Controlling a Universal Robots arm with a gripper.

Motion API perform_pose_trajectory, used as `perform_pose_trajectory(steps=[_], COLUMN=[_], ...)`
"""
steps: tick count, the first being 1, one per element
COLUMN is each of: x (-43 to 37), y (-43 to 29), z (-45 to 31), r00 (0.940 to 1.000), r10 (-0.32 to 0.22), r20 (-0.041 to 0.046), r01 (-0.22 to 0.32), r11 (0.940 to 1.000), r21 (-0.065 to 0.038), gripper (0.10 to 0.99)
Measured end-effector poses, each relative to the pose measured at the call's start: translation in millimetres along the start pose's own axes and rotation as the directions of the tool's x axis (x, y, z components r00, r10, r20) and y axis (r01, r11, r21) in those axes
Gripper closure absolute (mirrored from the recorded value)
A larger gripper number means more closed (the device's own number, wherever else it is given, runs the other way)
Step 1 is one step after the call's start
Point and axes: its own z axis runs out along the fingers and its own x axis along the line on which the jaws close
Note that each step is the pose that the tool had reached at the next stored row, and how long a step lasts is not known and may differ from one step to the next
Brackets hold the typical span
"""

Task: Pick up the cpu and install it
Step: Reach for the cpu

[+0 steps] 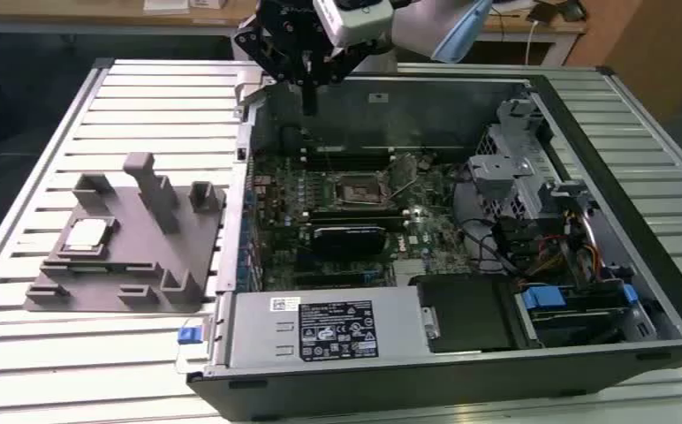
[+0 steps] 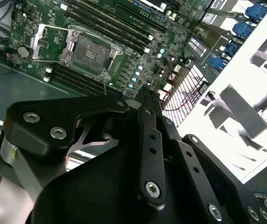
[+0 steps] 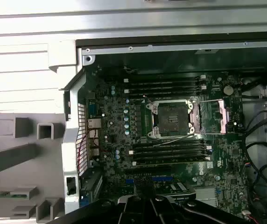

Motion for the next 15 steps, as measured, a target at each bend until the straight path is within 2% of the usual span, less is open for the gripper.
perform_pose_trajectory(steps=[11,15], x=[0.5,3.8], y=[0.0,-0.3], z=[0.0,-0.1], r00=[1.0,1.0], r10=[0.0,0.0], r20=[-0.0001,-0.0001], r01=[0.0,0.0], r11=[1.0,1.0], r21=[0.0,0.0], gripper=[0.98,0.98])
